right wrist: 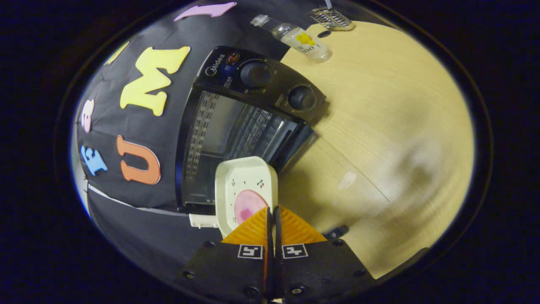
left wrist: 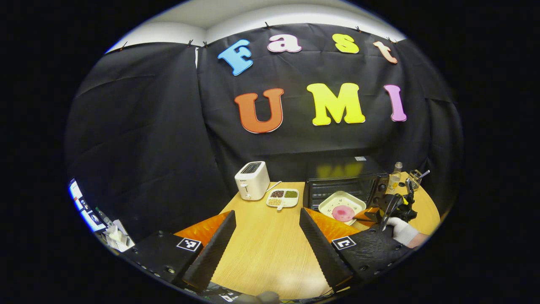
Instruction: Open the electric oven with the left hand, put the food in, and close the electric oven.
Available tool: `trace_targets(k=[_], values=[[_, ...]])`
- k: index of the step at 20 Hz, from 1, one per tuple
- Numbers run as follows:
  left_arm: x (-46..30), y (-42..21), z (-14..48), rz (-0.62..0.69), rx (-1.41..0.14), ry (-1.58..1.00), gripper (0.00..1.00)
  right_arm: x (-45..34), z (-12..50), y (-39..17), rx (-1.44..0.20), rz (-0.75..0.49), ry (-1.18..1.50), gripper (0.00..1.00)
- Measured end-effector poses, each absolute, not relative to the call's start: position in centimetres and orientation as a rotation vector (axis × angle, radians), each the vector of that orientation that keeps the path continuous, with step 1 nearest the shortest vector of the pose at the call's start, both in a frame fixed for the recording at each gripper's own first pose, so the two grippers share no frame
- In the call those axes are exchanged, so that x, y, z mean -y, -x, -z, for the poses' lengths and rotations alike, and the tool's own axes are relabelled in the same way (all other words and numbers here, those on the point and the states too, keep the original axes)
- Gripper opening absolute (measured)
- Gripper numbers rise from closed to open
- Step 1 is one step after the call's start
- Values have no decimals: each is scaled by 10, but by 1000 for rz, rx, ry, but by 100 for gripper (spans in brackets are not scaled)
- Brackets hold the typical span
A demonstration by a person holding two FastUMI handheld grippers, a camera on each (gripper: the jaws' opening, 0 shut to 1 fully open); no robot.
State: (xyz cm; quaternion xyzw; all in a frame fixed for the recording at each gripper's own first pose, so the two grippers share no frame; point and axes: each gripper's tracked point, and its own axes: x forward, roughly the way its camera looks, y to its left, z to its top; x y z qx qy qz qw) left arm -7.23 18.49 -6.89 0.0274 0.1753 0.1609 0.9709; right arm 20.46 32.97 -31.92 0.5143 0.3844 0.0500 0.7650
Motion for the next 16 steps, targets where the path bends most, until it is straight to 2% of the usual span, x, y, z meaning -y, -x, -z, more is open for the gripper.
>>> trace_targets(k=[8, 12, 13, 14, 15, 16], values=[[-197, 78, 61, -499, -369, -40, 96, -325, 315, -288, -729, -116, -1027, 4], [-199, 93, 65, -547, -384, -41, 97, -333, 301, -305, -653, -190, -1041, 10], [-199, 94, 67, -551, -387, -36, 97, -333, 300, -307, -650, -196, -1041, 7], [-199, 95, 69, -550, -389, -30, 97, -331, 297, -304, -641, -199, -1043, 22], [-198, 95, 70, -546, -387, -28, 97, -328, 294, -301, -639, -198, -1043, 22], [-198, 96, 69, -542, -385, -29, 97, -324, 292, -296, -639, -196, -1034, 33]])
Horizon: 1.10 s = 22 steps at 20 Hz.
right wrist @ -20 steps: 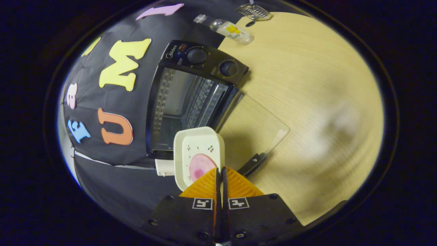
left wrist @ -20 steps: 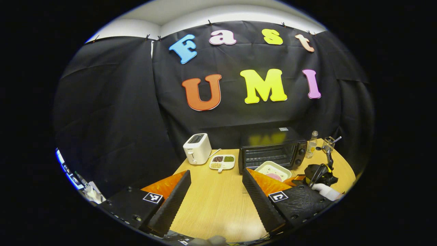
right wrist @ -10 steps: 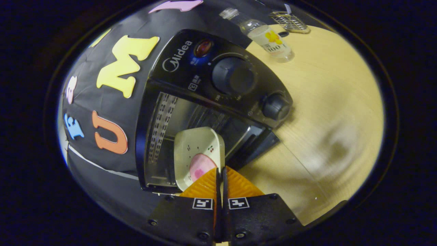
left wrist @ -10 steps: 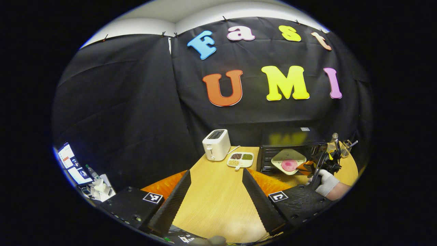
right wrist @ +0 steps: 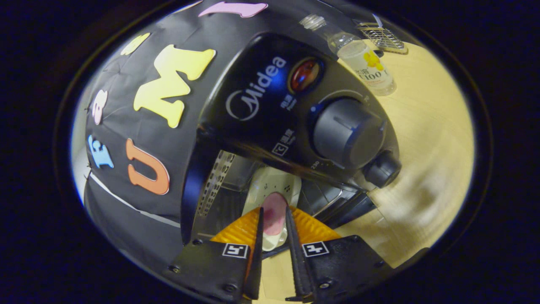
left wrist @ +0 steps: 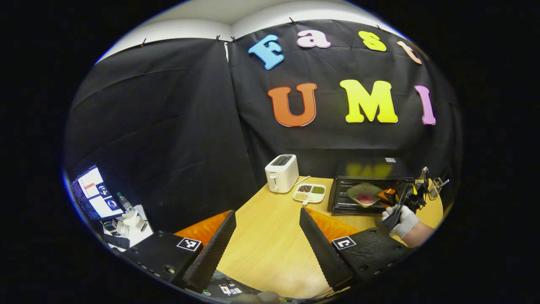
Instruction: Open the electric oven with the left hand, put the food in, and close the electric oven.
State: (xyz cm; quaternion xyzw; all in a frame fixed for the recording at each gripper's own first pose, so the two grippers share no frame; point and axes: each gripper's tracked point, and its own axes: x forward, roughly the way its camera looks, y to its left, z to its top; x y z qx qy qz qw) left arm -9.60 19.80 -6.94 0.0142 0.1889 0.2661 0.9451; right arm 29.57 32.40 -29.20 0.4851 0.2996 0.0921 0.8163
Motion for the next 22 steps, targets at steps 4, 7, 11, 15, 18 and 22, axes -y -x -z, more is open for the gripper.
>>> trace_targets(k=[4, 7, 11, 15, 18, 22], values=[[-195, 93, 67, -490, -356, -40, 96, -307, 263, -272, -570, -223, -901, 55], [-189, 91, 65, -431, -328, -32, 96, -292, 234, -241, -505, -261, -744, 81], [-174, 84, 66, -327, -283, -14, 96, -264, 197, -185, -427, -288, -545, 90], [-141, 71, 72, -201, -240, -11, 96, -219, 162, -127, -332, -260, -314, 92], [-111, 61, 73, -134, -227, 16, 96, -182, 132, -95, -267, -249, -213, 93], [-62, 50, 77, -64, -233, 24, 97, -126, 96, -58, -178, -253, -90, 99]])
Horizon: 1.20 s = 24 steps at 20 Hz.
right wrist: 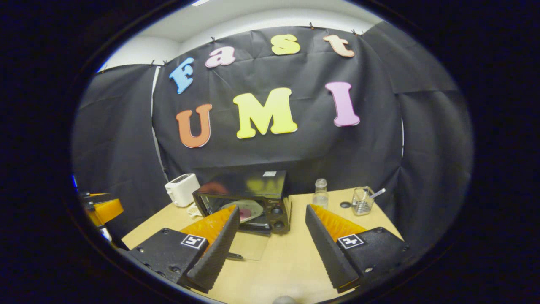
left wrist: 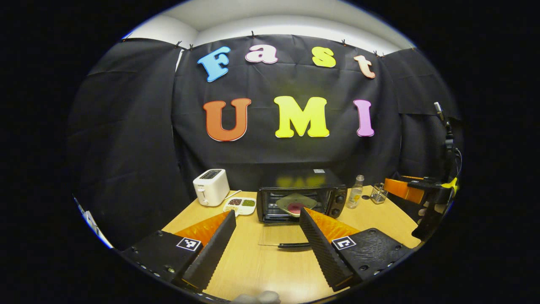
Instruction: Open the electric oven with the left hand, put the food in, and close the electric oven.
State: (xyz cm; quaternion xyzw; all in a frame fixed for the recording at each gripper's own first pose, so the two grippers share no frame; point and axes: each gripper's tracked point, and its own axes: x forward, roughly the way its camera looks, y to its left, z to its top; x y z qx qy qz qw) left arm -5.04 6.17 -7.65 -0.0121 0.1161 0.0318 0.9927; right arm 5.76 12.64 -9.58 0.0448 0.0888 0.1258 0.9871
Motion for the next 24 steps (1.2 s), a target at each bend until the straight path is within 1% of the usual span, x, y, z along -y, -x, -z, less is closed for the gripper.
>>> trace_targets(k=[2, 3, 4, 5, 8, 9, 12, 13, 14, 16, 18, 19, 20, 22, 23, 24], values=[[-37, 50, 77, -46, -238, 20, 97, -101, 90, -35, -155, -256, -43, 96], [-26, 51, 78, -44, -238, 19, 96, -88, 89, -25, -147, -268, -7, 99], [-15, 52, 83, -45, -251, 23, 97, -78, 89, -16, -146, -279, 15, 96], [-6, 56, 93, -48, -274, 20, 96, -67, 89, -7, -145, -292, 28, 99], [12, 63, 123, -70, -336, 5, 97, -34, 97, 12, -169, -308, 56, 96], [16, 62, 134, -71, -353, 4, 97, -24, 97, 16, -174, -303, 64, 99], [28, 58, 172, -58, -419, 23, 97, -2, 100, 21, -197, -277, 55, 99], [30, 52, 183, -49, -433, 30, 97, 4, 98, 20, -204, -262, 52, 96], [33, 47, 197, -36, -457, 41, 97, 10, 97, 19, -204, -240, 51, 99], [34, 35, 226, -10, -503, 54, 97, 21, 93, 14, -215, -165, 51, 99], [34, 21, 253, 17, -534, 55, 97, 23, 87, 14, -216, -120, 35, 99], [32, 14, 265, 25, -554, 57, 97, 24, 87, 13, -227, -96, 42, 96], [31, 9, 279, 37, -580, 65, 97, 28, 88, 12, -235, -66, 55, 99], [31, -1, 300, 59, -619, 67, 98, 30, 81, 10, -232, -12, 64, 99], [30, -5, 310, 67, -636, 69, 97, 28, 80, 10, -238, 5, 62, 96], [29, -9, 320, 72, -652, 73, 98, 27, 81, 10, -247, 24, 56, 99]])
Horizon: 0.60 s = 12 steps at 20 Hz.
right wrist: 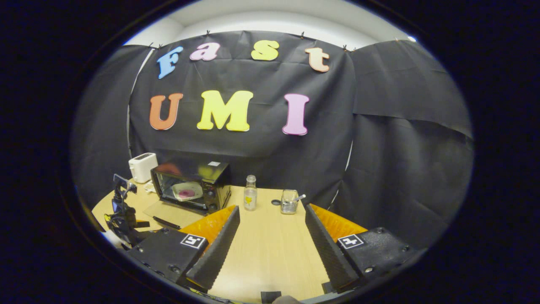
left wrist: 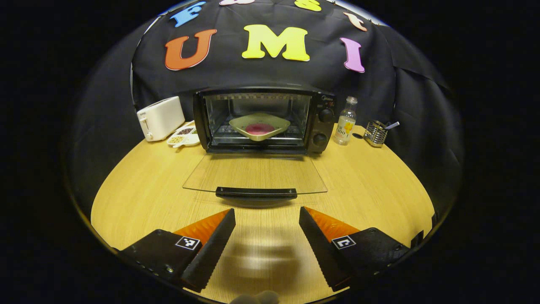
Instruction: Open the electric oven with the left hand, put the food in, and close the electric oven.
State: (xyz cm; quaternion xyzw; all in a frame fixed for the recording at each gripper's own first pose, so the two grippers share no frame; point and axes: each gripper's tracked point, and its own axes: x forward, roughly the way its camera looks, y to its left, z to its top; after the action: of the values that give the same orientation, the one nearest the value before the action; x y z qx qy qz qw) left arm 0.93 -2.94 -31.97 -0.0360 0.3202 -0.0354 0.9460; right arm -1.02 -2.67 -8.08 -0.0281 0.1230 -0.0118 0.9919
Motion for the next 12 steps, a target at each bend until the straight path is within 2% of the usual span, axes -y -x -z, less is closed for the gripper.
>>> trace_targets(k=[4, 11, 12], values=[[23, -24, 341, 84, -680, 47, 97, 21, 79, 13, -269, 74, 45, 96], [11, -44, 368, 56, -711, 27, 97, 24, 85, 21, -300, 151, 29, 99], [12, -44, 370, 62, -717, 29, 100, 26, 87, 21, -306, 160, 41, 96]])
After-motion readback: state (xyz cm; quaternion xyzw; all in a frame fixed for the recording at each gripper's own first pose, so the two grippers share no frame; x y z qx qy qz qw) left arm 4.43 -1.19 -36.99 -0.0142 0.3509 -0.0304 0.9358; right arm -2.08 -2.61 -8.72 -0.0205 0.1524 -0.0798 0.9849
